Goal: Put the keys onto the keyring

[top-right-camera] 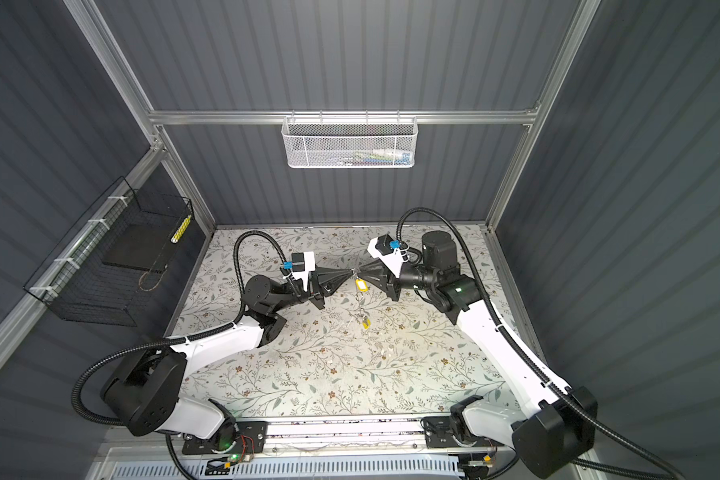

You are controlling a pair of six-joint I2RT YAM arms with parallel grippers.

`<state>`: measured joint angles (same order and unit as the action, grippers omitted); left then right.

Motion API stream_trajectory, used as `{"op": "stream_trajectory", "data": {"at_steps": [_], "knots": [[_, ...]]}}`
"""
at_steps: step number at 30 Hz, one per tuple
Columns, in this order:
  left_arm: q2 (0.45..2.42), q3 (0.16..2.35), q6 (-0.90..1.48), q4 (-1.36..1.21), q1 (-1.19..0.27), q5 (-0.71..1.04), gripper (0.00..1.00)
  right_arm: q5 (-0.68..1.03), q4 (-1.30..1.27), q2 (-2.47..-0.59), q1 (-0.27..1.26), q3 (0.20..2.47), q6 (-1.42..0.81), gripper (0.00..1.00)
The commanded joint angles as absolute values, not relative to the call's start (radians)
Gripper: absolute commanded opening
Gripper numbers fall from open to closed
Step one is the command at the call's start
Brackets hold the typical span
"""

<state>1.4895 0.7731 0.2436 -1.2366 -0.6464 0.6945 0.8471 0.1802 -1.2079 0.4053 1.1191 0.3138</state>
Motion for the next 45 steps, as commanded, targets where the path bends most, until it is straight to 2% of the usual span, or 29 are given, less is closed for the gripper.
{"op": "stream_trajectory", "data": {"at_steps": [1, 7, 27, 33, 40, 45], "knots": [[1.505, 0.809, 0.256, -1.295, -0.647, 0.712, 0.0, 0.868, 0.171, -1.222, 0.403, 1.154, 0.302, 0.17], [1.516, 0.816, 0.262, -1.298, -0.647, 0.719, 0.0, 0.879, 0.173, -1.237, 0.403, 1.162, 0.301, 0.13], [1.517, 0.811, 0.273, -1.332, -0.647, 0.703, 0.0, 0.896, 0.191, -1.26, 0.405, 1.167, 0.304, 0.16], [1.526, 0.818, 0.283, -1.335, -0.647, 0.715, 0.0, 0.899, 0.183, -1.254, 0.405, 1.167, 0.304, 0.11], [1.552, 0.83, 0.292, -1.329, -0.647, 0.728, 0.0, 0.9, 0.188, -1.261, 0.404, 1.185, 0.309, 0.0], [1.559, 0.835, 0.292, -1.324, -0.647, 0.734, 0.0, 0.888, 0.203, -1.252, 0.405, 1.184, 0.321, 0.0]]}}
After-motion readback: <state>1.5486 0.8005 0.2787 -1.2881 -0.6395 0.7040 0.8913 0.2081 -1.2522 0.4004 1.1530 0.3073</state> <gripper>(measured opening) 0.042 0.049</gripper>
